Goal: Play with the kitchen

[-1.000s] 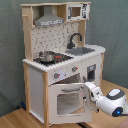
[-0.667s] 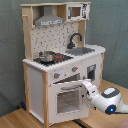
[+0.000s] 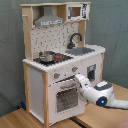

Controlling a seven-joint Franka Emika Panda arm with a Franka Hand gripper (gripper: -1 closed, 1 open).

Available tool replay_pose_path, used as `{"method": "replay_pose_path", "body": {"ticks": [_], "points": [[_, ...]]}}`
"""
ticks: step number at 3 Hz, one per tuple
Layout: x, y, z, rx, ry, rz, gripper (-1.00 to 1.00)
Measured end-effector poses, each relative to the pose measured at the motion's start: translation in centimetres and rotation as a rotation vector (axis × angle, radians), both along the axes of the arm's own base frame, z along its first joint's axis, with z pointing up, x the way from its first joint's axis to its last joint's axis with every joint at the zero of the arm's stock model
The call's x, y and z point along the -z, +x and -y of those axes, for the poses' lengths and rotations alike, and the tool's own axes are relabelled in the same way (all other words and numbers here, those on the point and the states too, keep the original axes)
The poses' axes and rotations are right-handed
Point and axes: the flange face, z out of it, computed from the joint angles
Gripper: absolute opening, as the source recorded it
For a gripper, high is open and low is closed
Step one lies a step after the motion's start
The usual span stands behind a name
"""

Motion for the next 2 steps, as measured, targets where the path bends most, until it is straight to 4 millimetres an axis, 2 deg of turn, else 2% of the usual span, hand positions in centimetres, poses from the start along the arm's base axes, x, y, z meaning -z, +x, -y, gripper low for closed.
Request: {"method": "replay_pose_path", "body": {"ticks": [1, 2], "points": [[-0.2, 2.1, -1.0, 0.005, -0.012, -0.01, 1.0], [-2.7, -0.3, -2.0, -0.008, -0.02, 0.024, 1.0]]}}
